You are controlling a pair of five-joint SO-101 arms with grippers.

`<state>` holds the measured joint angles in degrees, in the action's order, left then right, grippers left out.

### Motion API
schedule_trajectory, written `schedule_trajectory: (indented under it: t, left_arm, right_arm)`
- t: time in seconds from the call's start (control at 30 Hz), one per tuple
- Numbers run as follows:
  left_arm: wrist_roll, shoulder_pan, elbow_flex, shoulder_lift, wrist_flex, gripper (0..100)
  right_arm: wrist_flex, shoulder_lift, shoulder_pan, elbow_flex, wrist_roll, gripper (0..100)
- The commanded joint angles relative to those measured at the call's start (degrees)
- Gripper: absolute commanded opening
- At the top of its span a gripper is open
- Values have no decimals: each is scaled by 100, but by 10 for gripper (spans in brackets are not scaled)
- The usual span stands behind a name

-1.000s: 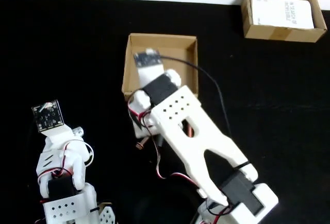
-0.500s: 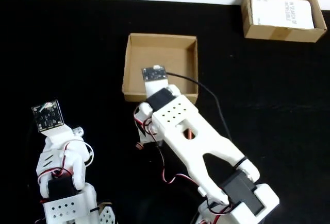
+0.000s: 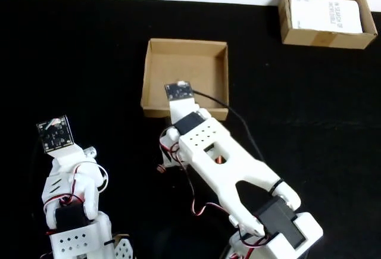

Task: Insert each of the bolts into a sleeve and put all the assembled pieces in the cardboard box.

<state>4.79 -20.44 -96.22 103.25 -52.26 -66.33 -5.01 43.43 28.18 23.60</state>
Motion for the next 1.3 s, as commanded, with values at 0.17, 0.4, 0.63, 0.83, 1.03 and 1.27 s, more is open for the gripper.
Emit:
schedule_trajectory:
  t: [0.17,0.4,0.63,0.83,1.03,1.27]
  left_arm:
    - [-26,-75,-92,4,-44,10]
    - [-26,-75,-92,4,-44,10]
    - [-26,-75,-92,4,-44,10]
    - [-26,-75,-92,4,-44,10]
    - [-26,-75,-92,4,-44,10]
    - [0,-75,-92,4,-44,10]
  right_arm:
    - [224,365,-295,-40,-141,126]
    - [224,1059,-303,-259,-141,126]
    - [215,1235,-295,-549,-141,125]
    - [242,1332,-321,-523,-141,93]
    - [-31,1191,-338,-593,-167,5]
    - [-681,84,-479,-1367,-176,7]
